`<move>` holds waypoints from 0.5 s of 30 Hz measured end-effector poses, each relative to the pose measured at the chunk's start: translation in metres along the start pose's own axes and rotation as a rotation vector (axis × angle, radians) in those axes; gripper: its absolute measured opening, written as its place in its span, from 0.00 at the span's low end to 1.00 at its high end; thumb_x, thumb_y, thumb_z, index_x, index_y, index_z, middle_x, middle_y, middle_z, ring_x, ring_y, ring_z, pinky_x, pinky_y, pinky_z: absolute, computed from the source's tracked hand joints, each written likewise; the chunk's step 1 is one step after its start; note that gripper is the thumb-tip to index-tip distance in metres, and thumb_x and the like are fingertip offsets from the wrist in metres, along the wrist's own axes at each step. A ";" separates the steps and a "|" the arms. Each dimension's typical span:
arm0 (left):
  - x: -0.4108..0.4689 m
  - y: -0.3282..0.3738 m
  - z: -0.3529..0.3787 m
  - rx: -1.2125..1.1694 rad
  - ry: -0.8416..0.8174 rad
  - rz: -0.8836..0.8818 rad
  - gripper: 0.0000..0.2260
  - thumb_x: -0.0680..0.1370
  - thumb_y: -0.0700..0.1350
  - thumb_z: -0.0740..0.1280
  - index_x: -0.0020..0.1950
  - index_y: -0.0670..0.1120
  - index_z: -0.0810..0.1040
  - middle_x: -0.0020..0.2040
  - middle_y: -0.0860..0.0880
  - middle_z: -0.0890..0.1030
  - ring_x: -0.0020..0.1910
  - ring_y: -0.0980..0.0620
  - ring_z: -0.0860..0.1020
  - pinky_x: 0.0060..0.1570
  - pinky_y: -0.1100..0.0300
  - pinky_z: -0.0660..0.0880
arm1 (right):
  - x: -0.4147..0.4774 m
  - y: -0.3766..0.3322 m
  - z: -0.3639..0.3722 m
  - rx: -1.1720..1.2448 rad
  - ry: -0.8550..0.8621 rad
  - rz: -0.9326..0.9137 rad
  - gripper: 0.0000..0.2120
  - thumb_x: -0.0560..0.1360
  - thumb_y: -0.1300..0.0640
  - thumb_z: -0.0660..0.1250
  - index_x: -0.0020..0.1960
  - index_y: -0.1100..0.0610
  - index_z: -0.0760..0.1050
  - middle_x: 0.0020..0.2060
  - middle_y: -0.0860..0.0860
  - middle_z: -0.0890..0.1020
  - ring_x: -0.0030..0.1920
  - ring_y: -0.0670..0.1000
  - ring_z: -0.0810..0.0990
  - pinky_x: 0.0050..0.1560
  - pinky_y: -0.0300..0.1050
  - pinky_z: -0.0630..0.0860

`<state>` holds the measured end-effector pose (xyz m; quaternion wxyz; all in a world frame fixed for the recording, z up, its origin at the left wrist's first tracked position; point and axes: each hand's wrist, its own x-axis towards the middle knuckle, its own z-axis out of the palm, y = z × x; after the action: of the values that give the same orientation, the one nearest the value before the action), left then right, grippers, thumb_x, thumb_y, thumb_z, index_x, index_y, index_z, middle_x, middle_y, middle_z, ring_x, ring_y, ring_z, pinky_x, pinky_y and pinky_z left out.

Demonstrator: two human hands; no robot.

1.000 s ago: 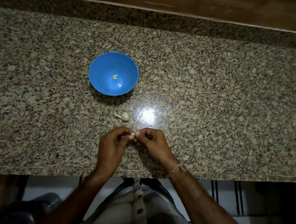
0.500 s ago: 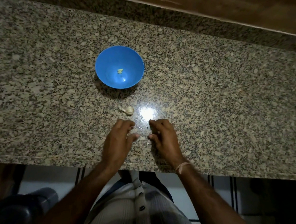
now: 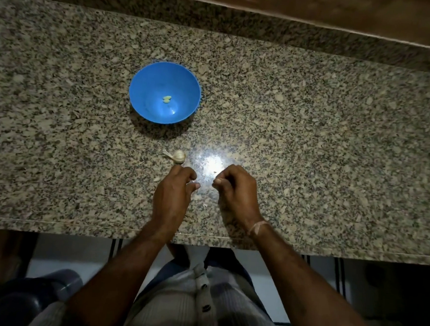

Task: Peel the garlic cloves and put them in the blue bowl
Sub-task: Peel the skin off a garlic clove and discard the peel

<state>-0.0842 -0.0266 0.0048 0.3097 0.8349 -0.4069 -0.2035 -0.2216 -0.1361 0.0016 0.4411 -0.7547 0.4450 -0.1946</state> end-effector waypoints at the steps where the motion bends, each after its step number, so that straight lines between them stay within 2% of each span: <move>1: 0.001 0.001 0.002 0.023 0.002 0.003 0.08 0.79 0.41 0.74 0.46 0.49 0.76 0.46 0.51 0.75 0.40 0.50 0.75 0.39 0.53 0.74 | -0.003 0.002 -0.006 0.046 -0.017 0.050 0.08 0.78 0.63 0.71 0.43 0.53 0.79 0.40 0.48 0.83 0.43 0.48 0.83 0.44 0.47 0.81; 4: 0.002 0.005 0.008 0.129 0.005 0.007 0.11 0.78 0.38 0.73 0.42 0.47 0.74 0.43 0.49 0.74 0.40 0.46 0.75 0.37 0.49 0.74 | -0.014 0.013 -0.019 0.163 -0.078 0.128 0.07 0.78 0.61 0.71 0.43 0.52 0.80 0.39 0.49 0.85 0.42 0.53 0.85 0.45 0.58 0.83; 7: -0.004 0.011 0.014 0.162 0.031 -0.027 0.10 0.78 0.34 0.71 0.43 0.46 0.74 0.43 0.49 0.76 0.43 0.47 0.74 0.38 0.54 0.68 | -0.017 0.016 -0.032 0.227 -0.111 0.162 0.05 0.77 0.62 0.72 0.44 0.56 0.80 0.39 0.51 0.86 0.43 0.55 0.85 0.45 0.56 0.83; 11: -0.033 0.024 0.021 0.026 0.047 -0.063 0.12 0.82 0.34 0.66 0.43 0.49 0.71 0.38 0.54 0.74 0.38 0.56 0.72 0.34 0.62 0.63 | -0.016 0.022 -0.044 0.266 -0.175 0.165 0.03 0.78 0.64 0.73 0.46 0.58 0.82 0.40 0.50 0.86 0.43 0.49 0.86 0.44 0.42 0.82; 12: -0.040 0.027 0.023 0.023 0.053 -0.068 0.12 0.82 0.35 0.65 0.43 0.50 0.71 0.38 0.55 0.74 0.37 0.60 0.72 0.33 0.62 0.63 | -0.016 0.024 -0.046 0.274 -0.196 0.168 0.03 0.78 0.63 0.73 0.46 0.58 0.82 0.41 0.50 0.86 0.44 0.49 0.86 0.45 0.44 0.83; 15: -0.053 0.034 0.029 0.014 0.077 -0.141 0.09 0.82 0.34 0.66 0.48 0.49 0.76 0.40 0.56 0.76 0.40 0.67 0.75 0.35 0.73 0.67 | -0.011 0.032 -0.050 0.246 -0.256 0.140 0.03 0.78 0.61 0.74 0.46 0.56 0.81 0.41 0.50 0.87 0.45 0.52 0.86 0.49 0.55 0.85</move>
<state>-0.1517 -0.0101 0.0113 0.3043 0.8708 -0.3363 -0.1899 -0.2780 -0.1583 0.0023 0.5956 -0.6809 0.4093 -0.1187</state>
